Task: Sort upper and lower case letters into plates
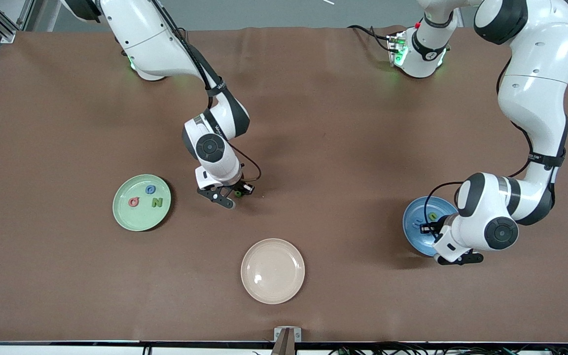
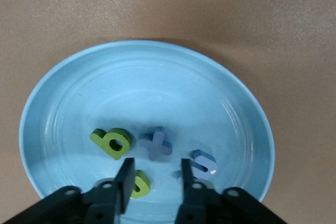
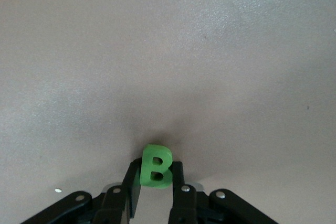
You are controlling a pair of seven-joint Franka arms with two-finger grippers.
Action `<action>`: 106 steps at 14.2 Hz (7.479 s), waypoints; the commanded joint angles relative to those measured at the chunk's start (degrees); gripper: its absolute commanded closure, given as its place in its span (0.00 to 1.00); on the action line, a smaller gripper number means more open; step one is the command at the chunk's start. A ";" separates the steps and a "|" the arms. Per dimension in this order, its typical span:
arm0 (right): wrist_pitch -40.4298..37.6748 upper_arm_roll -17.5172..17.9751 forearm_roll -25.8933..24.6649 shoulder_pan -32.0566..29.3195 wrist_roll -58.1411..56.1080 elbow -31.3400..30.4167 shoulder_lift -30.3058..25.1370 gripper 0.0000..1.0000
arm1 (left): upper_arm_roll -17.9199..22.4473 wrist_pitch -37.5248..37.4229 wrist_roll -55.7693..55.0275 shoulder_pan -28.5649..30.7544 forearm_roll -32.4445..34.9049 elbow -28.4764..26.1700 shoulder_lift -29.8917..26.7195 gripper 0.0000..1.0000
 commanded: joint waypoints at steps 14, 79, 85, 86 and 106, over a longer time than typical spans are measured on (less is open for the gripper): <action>-14.99 -0.68 -1.08 -23.51 -41.24 0.25 -7.85 0.99 | -1.79 -23.04 9.19 4.17 -4.18 0.11 -29.87 0.00; -56.74 -3.49 -3.45 -34.69 -61.39 26.55 -19.52 0.00 | 10.78 -28.58 9.47 -8.39 -14.38 -9.38 -50.45 0.00; -55.51 -3.49 -3.45 -34.69 -61.39 17.15 -30.05 0.00 | 10.69 -28.58 9.47 -8.39 -14.37 -9.38 -50.45 0.00; -55.59 -3.58 -3.45 -34.69 -61.39 15.91 -31.65 0.00 | 10.69 -28.58 9.47 -8.39 -14.38 -9.38 -50.45 0.00; -52.34 -3.32 -4.24 -35.48 -62.89 7.81 -40.71 0.00 | 11.13 -28.58 9.21 -8.04 -13.85 -6.92 -48.96 0.00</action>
